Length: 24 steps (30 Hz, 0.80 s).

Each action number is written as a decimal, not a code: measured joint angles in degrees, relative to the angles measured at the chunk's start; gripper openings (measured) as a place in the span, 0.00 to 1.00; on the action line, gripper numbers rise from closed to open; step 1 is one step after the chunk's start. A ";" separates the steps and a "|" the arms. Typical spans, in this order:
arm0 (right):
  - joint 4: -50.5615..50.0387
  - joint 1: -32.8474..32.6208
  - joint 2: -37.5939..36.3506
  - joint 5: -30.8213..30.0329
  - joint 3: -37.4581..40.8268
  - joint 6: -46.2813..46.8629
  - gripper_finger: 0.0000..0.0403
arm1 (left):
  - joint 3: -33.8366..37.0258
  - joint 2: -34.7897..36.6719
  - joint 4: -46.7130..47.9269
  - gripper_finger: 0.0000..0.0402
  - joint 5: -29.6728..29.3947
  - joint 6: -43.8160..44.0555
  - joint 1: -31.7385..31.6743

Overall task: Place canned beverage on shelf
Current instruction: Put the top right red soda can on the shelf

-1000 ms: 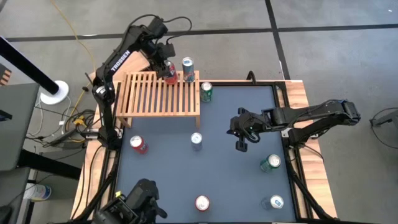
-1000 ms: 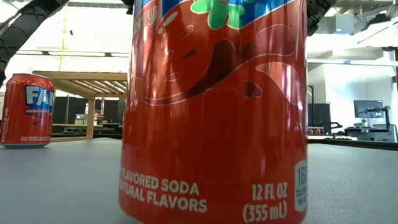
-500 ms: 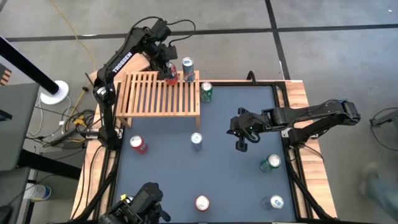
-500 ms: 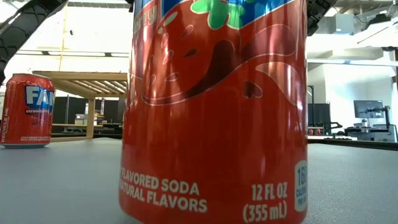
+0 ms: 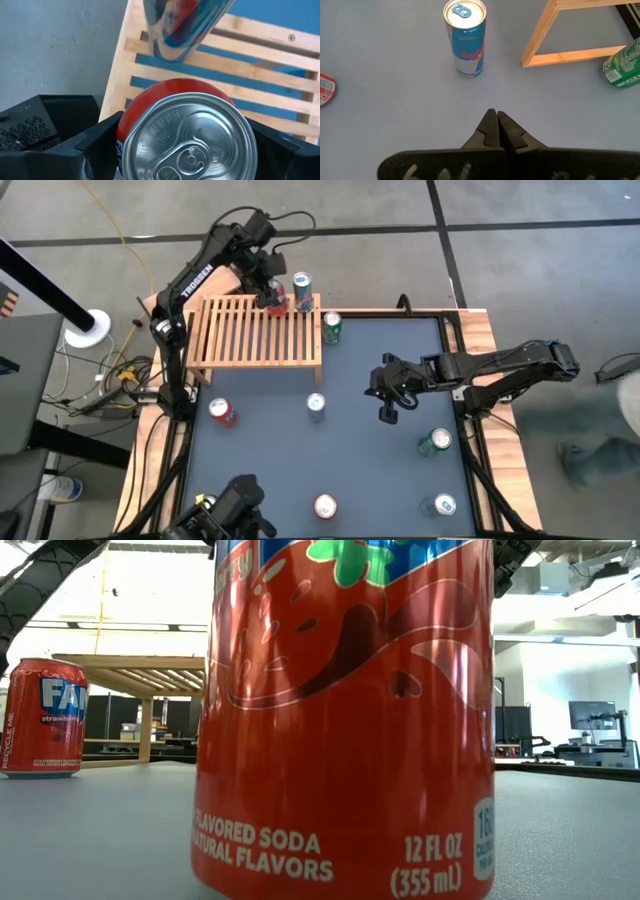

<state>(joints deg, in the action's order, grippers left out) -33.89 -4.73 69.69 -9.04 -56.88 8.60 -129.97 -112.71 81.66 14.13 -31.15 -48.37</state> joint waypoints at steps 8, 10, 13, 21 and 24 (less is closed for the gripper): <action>-0.35 0.00 0.00 0.02 0.00 0.00 0.00 | -0.07 0.22 -0.36 0.82 -4.03 0.43 1.02; -0.37 0.00 0.00 0.02 0.00 0.00 0.00 | -0.07 0.22 -0.43 0.82 -4.10 0.38 1.02; -0.37 0.00 0.00 0.04 0.00 0.00 0.00 | -0.07 0.22 -0.68 0.82 -4.37 0.31 1.02; -0.37 0.00 0.00 0.04 0.00 0.00 0.00 | -0.07 0.22 -0.65 0.83 -6.46 0.14 1.11; -0.37 0.00 0.00 0.06 0.00 -0.01 0.00 | -0.07 0.22 -0.64 0.83 -7.78 -0.05 1.13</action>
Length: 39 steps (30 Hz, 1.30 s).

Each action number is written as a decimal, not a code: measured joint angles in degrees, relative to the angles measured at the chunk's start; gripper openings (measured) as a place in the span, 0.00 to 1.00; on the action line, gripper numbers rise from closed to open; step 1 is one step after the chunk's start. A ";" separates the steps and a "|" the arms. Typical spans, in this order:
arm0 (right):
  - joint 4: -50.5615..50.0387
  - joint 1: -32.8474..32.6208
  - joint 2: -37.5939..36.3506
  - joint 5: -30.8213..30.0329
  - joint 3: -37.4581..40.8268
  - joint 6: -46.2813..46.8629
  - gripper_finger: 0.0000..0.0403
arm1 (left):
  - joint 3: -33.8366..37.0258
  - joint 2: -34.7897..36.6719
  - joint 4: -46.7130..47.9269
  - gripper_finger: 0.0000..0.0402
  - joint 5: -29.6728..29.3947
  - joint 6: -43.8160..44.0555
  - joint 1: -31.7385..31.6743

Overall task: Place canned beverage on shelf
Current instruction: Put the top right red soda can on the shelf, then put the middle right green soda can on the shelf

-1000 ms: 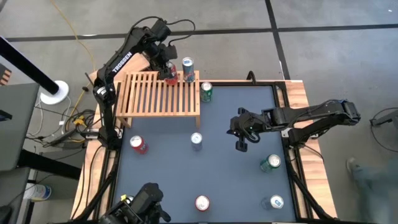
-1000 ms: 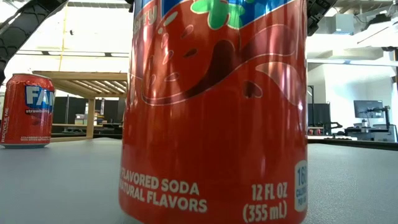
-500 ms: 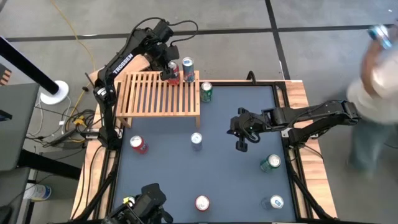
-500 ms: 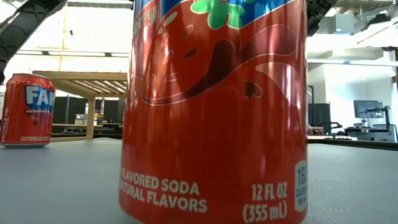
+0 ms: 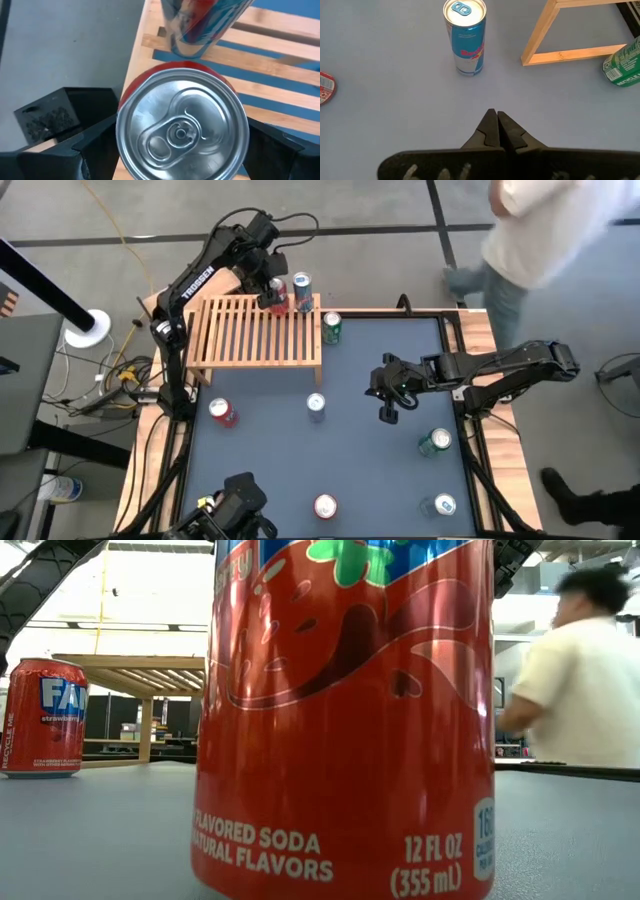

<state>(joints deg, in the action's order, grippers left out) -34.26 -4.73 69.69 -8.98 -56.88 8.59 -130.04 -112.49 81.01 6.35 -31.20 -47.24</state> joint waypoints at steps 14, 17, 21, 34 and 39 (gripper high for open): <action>0.00 -0.01 0.00 -0.02 0.00 -0.02 0.00 | 0.02 0.27 0.04 0.83 -0.88 0.26 0.97; 0.00 0.00 0.00 -0.01 0.00 -0.04 0.00 | 0.02 0.69 0.09 0.83 -1.12 0.28 1.36; 0.00 -0.01 0.00 -0.02 0.00 -0.04 0.00 | 0.02 1.40 -0.24 0.83 -2.88 0.45 1.62; 0.02 0.00 0.00 -0.02 0.00 -0.04 0.00 | 0.02 5.24 -1.20 0.83 -4.89 1.23 1.64; 0.19 -0.01 0.00 -0.02 0.00 -0.04 0.00 | 0.02 7.03 -1.16 0.83 -5.77 1.97 1.64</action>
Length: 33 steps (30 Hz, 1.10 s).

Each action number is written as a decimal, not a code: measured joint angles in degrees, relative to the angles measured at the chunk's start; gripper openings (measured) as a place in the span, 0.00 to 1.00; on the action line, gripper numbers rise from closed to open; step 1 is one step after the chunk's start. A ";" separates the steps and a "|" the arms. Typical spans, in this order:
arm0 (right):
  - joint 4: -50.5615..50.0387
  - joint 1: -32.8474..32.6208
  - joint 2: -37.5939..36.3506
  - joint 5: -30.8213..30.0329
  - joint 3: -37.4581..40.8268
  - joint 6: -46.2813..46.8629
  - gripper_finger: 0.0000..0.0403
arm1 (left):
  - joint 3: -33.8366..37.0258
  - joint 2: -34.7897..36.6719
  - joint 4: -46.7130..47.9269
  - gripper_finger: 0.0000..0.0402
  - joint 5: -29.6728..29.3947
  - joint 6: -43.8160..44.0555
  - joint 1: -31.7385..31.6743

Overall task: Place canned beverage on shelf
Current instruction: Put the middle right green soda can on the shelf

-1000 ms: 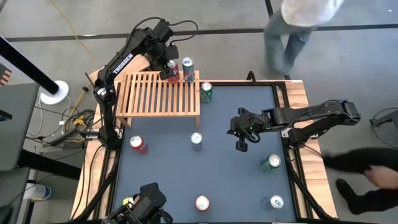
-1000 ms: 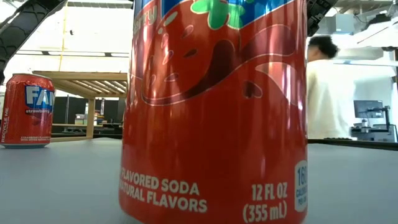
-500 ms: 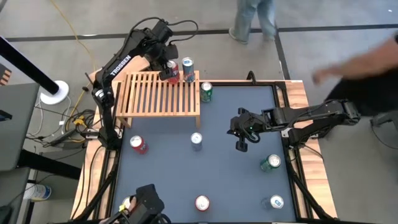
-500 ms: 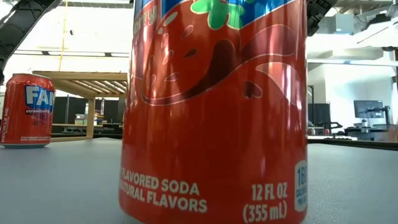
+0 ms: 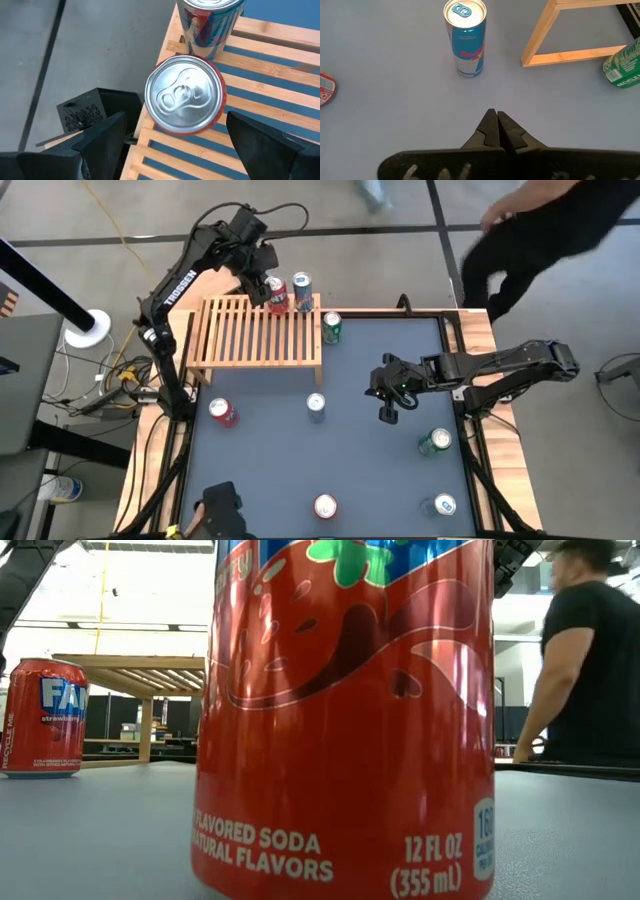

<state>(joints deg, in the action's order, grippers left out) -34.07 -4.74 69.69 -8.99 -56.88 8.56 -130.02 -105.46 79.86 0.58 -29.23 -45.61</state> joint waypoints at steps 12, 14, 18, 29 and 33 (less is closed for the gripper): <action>0.33 1.89 -0.02 0.00 -0.02 -0.02 0.00 | 0.02 8.00 2.76 0.83 -1.57 10.74 2.40; 0.31 2.42 0.00 -0.02 -0.02 -0.02 0.00 | 0.02 9.90 3.42 0.83 -1.51 11.96 4.16; 0.35 3.53 0.00 -0.09 -0.02 -0.01 0.00 | 0.04 14.08 4.63 0.83 -1.50 14.25 9.37; 0.29 5.24 0.00 0.02 -0.02 1.07 0.00 | 19.89 29.57 -2.77 0.83 -15.17 22.96 37.01; 0.28 4.45 0.00 3.25 -0.02 1.05 0.00 | 38.35 38.33 -16.78 0.83 -21.80 25.28 46.32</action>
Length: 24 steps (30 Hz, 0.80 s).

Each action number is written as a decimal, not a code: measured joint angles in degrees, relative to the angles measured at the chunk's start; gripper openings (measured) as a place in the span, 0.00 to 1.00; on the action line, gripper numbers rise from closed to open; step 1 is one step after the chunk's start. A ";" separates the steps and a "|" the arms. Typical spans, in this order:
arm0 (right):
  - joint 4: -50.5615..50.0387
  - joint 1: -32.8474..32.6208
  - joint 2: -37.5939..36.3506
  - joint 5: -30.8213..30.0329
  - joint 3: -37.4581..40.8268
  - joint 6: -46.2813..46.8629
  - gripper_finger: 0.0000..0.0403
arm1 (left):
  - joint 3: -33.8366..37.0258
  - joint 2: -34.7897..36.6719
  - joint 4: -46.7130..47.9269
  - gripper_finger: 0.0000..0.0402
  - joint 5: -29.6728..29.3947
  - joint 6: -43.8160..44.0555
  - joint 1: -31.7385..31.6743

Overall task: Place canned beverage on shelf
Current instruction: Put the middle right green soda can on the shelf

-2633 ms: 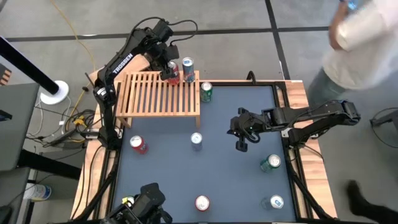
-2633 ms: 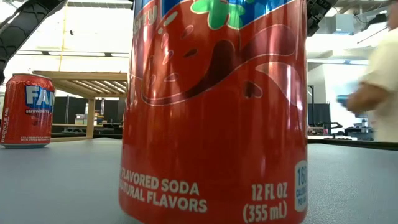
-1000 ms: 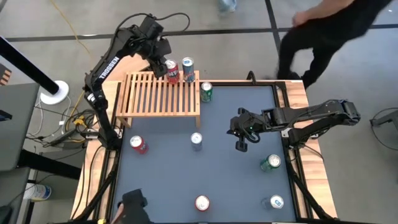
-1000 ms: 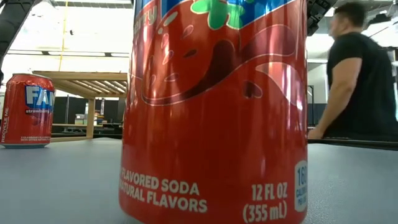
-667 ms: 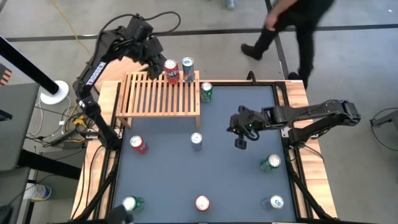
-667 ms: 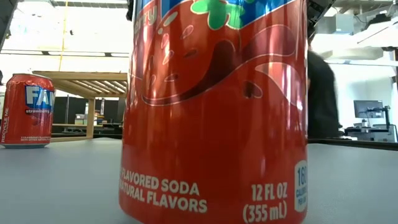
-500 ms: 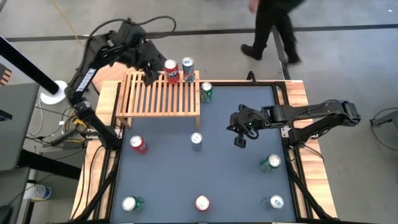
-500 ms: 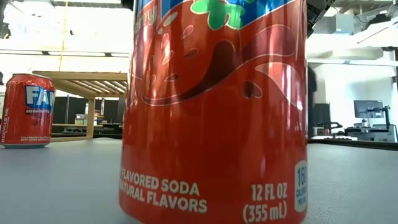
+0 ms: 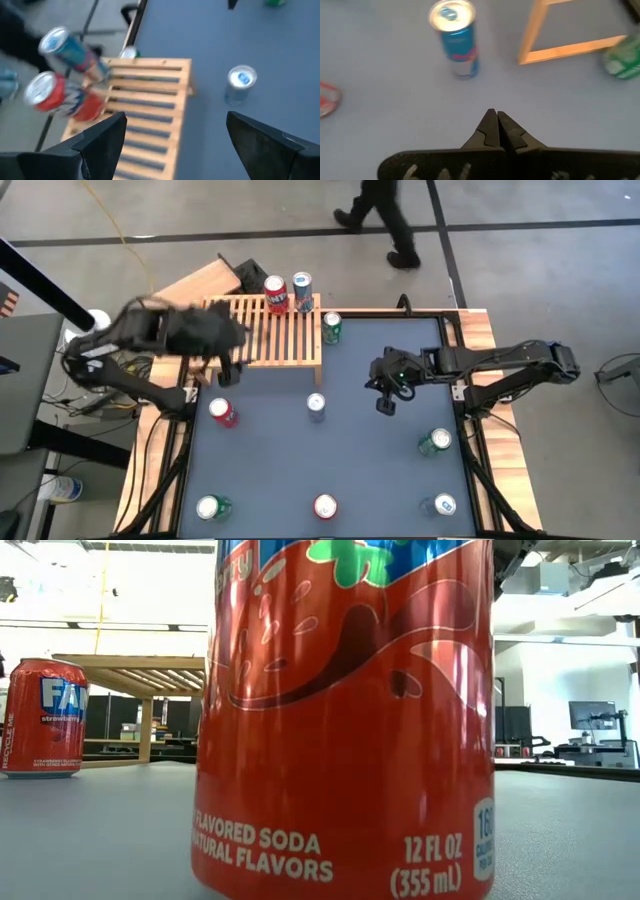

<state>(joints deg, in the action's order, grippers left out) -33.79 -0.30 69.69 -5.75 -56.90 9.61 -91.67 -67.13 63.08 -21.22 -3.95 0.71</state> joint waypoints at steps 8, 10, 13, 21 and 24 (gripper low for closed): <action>1.45 -3.96 0.00 1.86 0.00 -0.02 0.02 | 27.91 9.87 -30.61 0.83 -6.35 -4.77 11.57; 2.31 -5.44 0.00 2.35 -0.04 0.00 0.04 | 32.11 10.76 -35.82 0.83 -8.89 -6.69 14.22; 2.76 -8.14 0.00 3.31 -0.91 0.96 0.10 | 37.18 11.50 -41.92 0.83 -12.71 -10.48 18.35; 2.54 -16.82 0.20 3.04 -7.78 10.22 0.25 | 41.43 12.90 -44.85 0.83 -13.37 -14.64 22.66; -1.18 -20.57 2.33 2.46 -11.11 15.47 0.29 | 41.43 13.91 -45.17 0.83 -9.30 -16.47 22.89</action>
<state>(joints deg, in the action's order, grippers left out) -34.97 -20.87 72.02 -3.28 -68.01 25.07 -50.24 -53.22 17.91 -30.52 -20.41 23.60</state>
